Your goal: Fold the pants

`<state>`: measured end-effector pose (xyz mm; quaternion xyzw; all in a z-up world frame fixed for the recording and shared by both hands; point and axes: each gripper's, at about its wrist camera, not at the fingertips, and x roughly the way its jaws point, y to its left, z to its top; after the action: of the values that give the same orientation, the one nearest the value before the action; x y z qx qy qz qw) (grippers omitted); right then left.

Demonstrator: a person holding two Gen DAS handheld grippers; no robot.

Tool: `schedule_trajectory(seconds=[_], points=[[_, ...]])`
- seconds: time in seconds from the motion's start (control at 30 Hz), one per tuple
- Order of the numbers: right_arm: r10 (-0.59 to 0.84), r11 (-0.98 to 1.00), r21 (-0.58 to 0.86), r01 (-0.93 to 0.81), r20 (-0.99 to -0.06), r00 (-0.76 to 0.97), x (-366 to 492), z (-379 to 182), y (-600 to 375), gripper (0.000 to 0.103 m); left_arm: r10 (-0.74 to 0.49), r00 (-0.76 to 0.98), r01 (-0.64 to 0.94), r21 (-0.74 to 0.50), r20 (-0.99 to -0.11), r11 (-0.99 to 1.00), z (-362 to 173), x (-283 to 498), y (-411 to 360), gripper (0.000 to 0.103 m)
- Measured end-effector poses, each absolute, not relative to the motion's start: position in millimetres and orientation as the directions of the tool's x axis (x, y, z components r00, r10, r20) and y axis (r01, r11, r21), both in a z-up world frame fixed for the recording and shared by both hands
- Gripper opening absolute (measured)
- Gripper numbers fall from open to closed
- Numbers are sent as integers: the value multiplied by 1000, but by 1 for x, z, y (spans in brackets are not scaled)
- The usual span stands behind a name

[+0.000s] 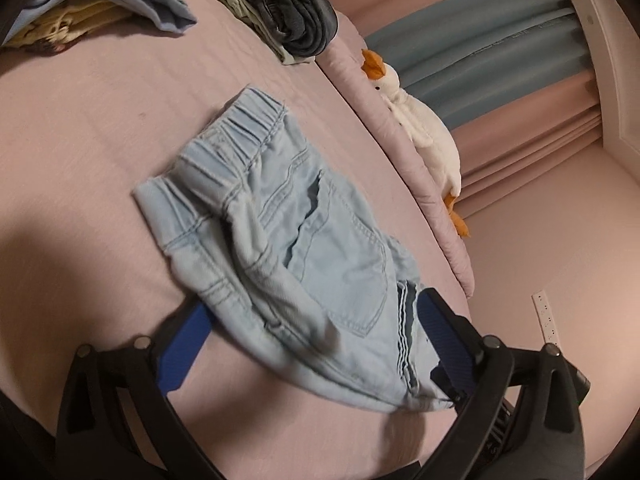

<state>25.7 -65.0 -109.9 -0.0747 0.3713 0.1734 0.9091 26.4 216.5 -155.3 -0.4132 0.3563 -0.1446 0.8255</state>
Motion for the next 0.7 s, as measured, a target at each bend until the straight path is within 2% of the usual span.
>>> schedule_trajectory(seconds=[0.17,0.33,0.43,0.5,0.57,0.67,0.7], points=[[261,925,-14,-380,-703,662,24,-112,-61,32,-502,762,-80,-829,-409,554,-155,38,230,100],[270,928,10,-372,-709,652,30,-114,-61,32,-480,770,-105,-826,-420,554,-153,57,231,95],[290,932,56,-359,-710,642,36,-114,-65,32,-479,757,-113,-811,-444,574,-154,58,229,77],[308,932,94,-351,-715,627,44,-116,-69,32,-487,742,-123,-808,-461,577,-157,57,230,60],[343,925,144,-352,-718,605,54,-117,-72,32,-498,744,-110,-817,-445,565,-157,55,233,54],[374,917,192,-351,-720,584,73,-118,-68,32,-494,753,-74,-803,-434,592,-149,53,232,38],[371,920,200,-337,-722,584,83,-118,-66,32,-490,758,-54,-790,-431,610,-144,52,230,35]])
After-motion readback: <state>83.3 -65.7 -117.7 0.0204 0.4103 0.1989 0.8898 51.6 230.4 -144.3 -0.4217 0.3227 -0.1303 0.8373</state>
